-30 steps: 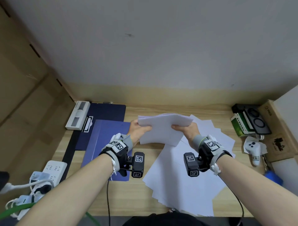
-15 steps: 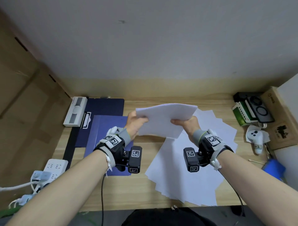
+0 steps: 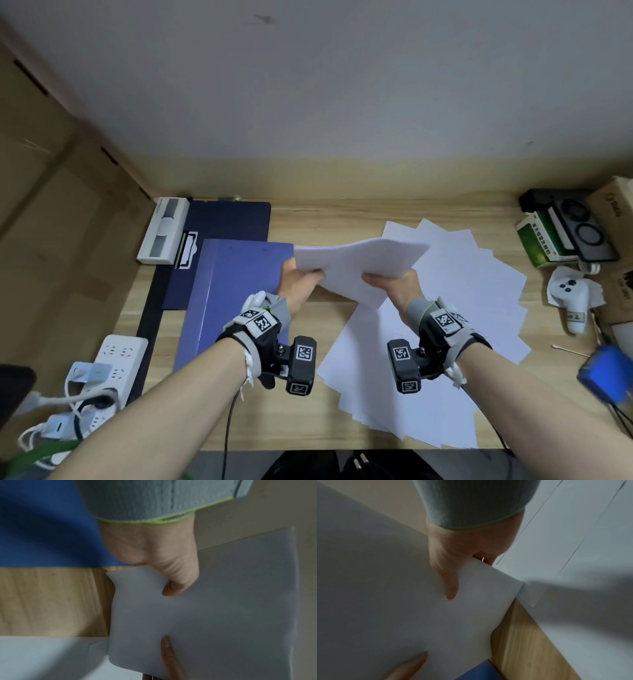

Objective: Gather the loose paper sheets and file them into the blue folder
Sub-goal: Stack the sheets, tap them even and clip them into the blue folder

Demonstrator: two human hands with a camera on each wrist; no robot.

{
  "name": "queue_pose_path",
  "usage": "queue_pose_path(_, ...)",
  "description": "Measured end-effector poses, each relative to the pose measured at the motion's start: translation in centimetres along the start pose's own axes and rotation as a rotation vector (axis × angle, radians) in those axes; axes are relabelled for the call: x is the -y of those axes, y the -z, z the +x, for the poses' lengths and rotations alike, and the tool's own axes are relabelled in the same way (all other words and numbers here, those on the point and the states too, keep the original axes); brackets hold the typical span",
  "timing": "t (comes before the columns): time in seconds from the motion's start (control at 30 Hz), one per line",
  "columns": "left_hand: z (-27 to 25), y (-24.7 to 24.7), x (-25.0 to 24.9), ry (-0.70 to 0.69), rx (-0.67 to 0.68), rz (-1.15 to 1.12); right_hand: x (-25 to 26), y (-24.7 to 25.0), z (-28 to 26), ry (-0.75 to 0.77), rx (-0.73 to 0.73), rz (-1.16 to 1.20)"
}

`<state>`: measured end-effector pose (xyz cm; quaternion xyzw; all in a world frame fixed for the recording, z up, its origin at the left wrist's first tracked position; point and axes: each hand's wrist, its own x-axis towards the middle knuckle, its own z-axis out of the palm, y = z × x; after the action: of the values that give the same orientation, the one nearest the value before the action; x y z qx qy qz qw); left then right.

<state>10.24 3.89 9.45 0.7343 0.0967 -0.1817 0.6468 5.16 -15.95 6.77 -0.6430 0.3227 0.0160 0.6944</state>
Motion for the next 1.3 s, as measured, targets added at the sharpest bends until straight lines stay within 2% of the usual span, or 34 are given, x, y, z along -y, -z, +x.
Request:
queue_pose_path(0.1,0.4,0.4,0.8,0.001,0.003,0.010,-0.6,-0.3,-0.1,0.002,-0.043,-0.007)
queue_pose_path(0.23,1.1,4.2,2.7,0.029,0.077,0.054,-0.8,-1.0,0.2,0.018,-0.076,0.002)
queue_pose_path(0.4,0.8,8.7,5.5,0.196,0.165,0.087,-2.4,-1.4,0.7,-0.095,-0.094,-0.032)
queue_pose_path(0.5,0.5,9.2,5.9,0.186,0.120,0.085,-2.2,-2.8,0.4,-0.093,-0.065,-0.015)
queue_pose_path(0.6,0.7,8.2,3.9,0.128,0.171,0.003,-0.4,-4.1,0.1,-0.037,0.000,0.001)
queue_pose_path(0.73,1.9,6.4,-1.4,0.079,0.060,-0.036,3.2,-4.5,0.1,0.042,0.034,0.025)
queue_pose_path(0.9,2.5,4.5,-3.8,-0.033,0.054,-0.003,5.7,-2.7,-0.2,0.138,0.040,0.036)
queue_pose_path(1.0,1.9,3.1,-2.6,-0.049,0.082,0.044,5.1,-1.0,-0.5,0.150,0.035,-0.017)
queue_pose_path(1.2,0.4,0.7,2.7,0.119,0.043,0.089,-0.6,1.0,-1.3,0.004,0.011,-0.023)
queue_pose_path(1.3,-0.4,-0.2,3.9,0.102,0.013,0.072,-2.1,1.7,-1.8,-0.013,-0.018,-0.016)
